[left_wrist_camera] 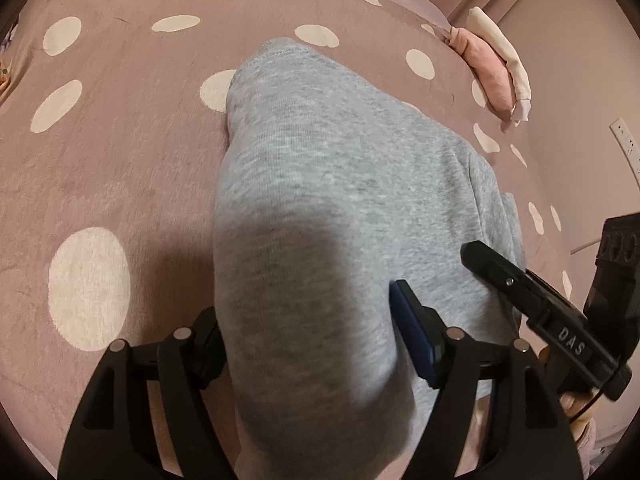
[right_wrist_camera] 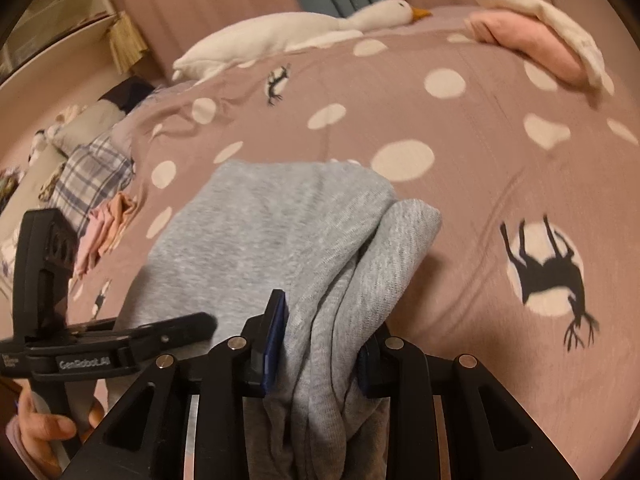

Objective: Fold small clothes

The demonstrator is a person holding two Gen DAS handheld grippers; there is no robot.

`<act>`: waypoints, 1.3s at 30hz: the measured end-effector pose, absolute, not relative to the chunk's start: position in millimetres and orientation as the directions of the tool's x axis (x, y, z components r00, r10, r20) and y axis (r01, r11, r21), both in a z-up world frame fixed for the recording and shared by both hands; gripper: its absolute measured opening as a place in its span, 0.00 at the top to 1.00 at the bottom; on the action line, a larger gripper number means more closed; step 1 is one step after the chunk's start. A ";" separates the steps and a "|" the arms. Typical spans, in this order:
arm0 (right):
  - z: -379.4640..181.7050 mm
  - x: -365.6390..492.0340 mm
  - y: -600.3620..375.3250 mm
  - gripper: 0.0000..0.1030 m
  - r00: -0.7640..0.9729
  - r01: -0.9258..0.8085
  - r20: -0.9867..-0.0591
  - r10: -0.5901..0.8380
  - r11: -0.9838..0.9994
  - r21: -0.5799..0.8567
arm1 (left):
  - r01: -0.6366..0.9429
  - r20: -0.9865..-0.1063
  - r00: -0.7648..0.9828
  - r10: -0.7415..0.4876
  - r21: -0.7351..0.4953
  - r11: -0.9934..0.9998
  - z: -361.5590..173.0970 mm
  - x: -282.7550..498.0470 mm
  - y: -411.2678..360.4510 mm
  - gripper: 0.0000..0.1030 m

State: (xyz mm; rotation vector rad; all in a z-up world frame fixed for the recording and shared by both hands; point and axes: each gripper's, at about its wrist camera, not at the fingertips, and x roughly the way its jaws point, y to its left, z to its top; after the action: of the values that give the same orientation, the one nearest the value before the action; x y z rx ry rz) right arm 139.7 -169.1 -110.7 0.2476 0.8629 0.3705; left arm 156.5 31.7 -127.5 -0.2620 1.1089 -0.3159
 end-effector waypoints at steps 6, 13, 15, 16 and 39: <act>-120.6 140.9 -179.0 0.60 0.560 -0.152 -0.717 0.414 0.903 0.403 | 0.099 -0.840 0.400 -0.368 -0.360 0.928 -132.3 150.9 36.0 0.16; -123.8 136.1 -185.1 0.52 0.549 -0.115 -0.736 0.396 0.908 0.403 | 0.092 -0.843 0.402 -0.359 -0.352 0.931 -132.7 142.4 39.9 0.13; -123.6 134.4 -186.0 0.52 0.548 -0.113 -0.738 0.395 0.909 0.402 | 0.091 -0.843 0.403 -0.356 -0.350 0.932 -132.9 140.3 40.3 0.12; -123.6 133.2 -186.6 0.52 0.548 -0.111 -0.738 0.394 0.909 0.402 | 0.090 -0.843 0.403 -0.355 -0.349 0.933 -132.9 138.9 40.6 0.12; -123.9 114.3 -193.9 0.48 0.570 -0.092 -0.744 0.349 0.927 0.365 | 0.079 -0.850 0.408 -0.334 -0.331 0.940 -133.9 115.0 52.9 0.10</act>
State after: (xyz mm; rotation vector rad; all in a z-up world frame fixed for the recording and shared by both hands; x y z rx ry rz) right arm 114.3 -193.9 -123.9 0.3011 0.9316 0.2631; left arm 115.0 52.9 -133.9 -0.2546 1.1234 -0.2637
